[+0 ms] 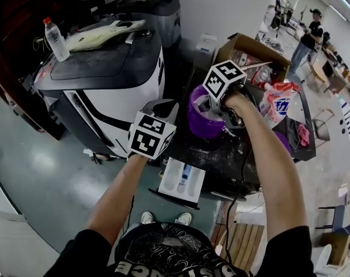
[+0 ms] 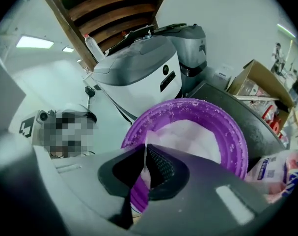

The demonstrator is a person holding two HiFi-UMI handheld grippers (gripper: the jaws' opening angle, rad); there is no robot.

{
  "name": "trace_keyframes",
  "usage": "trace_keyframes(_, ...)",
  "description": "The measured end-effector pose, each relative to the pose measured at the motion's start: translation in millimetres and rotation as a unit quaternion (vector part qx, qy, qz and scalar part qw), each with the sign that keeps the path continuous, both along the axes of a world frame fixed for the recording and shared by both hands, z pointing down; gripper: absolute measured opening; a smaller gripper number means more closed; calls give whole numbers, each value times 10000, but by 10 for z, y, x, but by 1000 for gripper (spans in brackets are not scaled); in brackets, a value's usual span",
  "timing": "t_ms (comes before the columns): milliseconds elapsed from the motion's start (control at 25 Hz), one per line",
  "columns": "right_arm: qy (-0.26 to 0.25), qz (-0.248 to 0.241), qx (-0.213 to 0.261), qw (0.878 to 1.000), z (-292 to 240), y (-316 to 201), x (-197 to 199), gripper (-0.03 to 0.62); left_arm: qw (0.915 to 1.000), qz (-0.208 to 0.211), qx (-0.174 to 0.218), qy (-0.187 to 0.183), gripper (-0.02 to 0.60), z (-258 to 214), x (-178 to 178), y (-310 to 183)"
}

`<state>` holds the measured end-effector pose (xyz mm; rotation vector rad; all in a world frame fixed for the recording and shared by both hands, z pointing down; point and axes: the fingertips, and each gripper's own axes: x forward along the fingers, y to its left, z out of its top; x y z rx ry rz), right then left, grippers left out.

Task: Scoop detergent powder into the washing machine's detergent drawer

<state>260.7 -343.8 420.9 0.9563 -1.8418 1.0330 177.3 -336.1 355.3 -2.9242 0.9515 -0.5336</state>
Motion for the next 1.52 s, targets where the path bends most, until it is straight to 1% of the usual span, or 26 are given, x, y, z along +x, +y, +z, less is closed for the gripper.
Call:
trace_keyframes(280, -429, 411, 53, 9982, -107, -16, 26, 38, 10000, 81, -18, 26, 2, 1, 29, 4)
trace_keyframes(480, -544, 696, 78, 9961, -157, 0, 133, 38, 9999, 140, -23, 59, 2, -7, 74, 20)
trace_keyframes(600, -758, 920, 151, 9928, -231, 4, 198, 38, 9999, 155, -26, 65, 2, -14, 92, 27)
trace_keyframes(720, -1104, 1209, 252, 9862, -298, 4, 252, 38, 9998, 195, -20, 68, 2, -14, 115, 44)
trace_keyframes(880, -1586, 1634, 366, 9730, -335, 25, 328, 38, 9996, 255, 1, 75, 2, -23, 154, 69)
trace_keyframes(1040, -2006, 1951, 460, 9589, -363, 60, 388, 38, 9996, 274, 5, 83, 2, -37, 170, 84)
trace_keyframes(1280, -2853, 2478, 637, 9237, -491, 94, 416, 38, 9994, 320, 31, 113, 2, -49, 203, 113)
trace_keyframes(1520, -3551, 2845, 831, 8866, -592, 139, 436, 38, 9993, 338, 34, 134, 2, -54, 221, 152)
